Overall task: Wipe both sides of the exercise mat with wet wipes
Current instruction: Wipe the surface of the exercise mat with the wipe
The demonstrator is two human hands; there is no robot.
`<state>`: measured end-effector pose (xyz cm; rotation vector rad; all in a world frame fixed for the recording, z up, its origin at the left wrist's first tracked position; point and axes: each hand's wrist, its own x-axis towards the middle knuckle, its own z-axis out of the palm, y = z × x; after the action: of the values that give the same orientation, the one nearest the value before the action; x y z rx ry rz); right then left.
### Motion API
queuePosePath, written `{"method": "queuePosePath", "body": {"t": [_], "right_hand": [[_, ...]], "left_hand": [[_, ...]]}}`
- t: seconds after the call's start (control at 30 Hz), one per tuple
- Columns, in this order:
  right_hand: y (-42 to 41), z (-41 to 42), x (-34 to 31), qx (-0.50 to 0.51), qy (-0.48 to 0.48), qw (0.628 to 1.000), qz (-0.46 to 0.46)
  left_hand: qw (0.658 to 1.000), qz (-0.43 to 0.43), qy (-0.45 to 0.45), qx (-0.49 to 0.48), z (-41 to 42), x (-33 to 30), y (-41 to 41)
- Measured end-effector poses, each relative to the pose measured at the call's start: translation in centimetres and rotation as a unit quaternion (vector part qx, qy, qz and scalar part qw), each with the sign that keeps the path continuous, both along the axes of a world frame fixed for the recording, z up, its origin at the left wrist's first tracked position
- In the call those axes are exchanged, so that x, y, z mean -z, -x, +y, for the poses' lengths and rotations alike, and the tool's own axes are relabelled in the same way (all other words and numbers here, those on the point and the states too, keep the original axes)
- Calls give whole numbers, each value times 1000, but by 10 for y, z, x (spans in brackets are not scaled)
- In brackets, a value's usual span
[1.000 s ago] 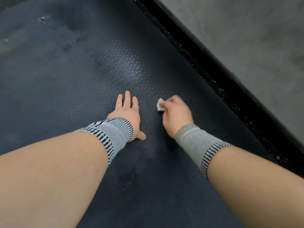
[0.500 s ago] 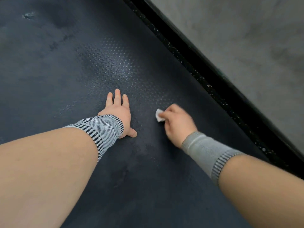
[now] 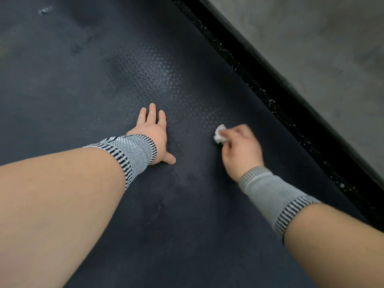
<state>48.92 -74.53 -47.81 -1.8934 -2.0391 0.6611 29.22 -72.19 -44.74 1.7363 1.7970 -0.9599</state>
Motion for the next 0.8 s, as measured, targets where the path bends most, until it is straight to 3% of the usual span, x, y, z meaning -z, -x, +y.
{"method": "queuePosePath", "body": {"t": [0.07, 0.13, 0.27, 0.33, 0.47, 0.5, 0.67, 0.73, 0.8], "right_hand": [[-15, 26, 2, 128, 26, 991, -10], [-6, 23, 2, 143, 55, 988, -36], [39, -29, -4, -137, 64, 988, -39], [35, -13, -3, -194, 66, 978, -38], [14, 41, 6, 81, 40, 995, -53], [22, 37, 7, 96, 41, 992, -74], [71, -20, -5, -179, 54, 981, -58], [60, 8, -4, -154, 46, 983, -94], [48, 39, 0, -8, 17, 994, -110]], "left_hand": [[1000, 4, -2, 6, -1, 1, 0], [1000, 3, -1, 2, -1, 1, 2], [1000, -9, -6, -9, 0, 4, 3], [1000, -16, -11, -17, 0, 5, 3], [999, -25, -19, -15, 0, 5, 6], [999, -27, -19, -17, -1, 6, 6], [998, -52, -28, -20, -1, 10, 11], [999, -48, -25, -1, 0, 7, 12], [998, -48, -22, 27, 1, 4, 16]]}}
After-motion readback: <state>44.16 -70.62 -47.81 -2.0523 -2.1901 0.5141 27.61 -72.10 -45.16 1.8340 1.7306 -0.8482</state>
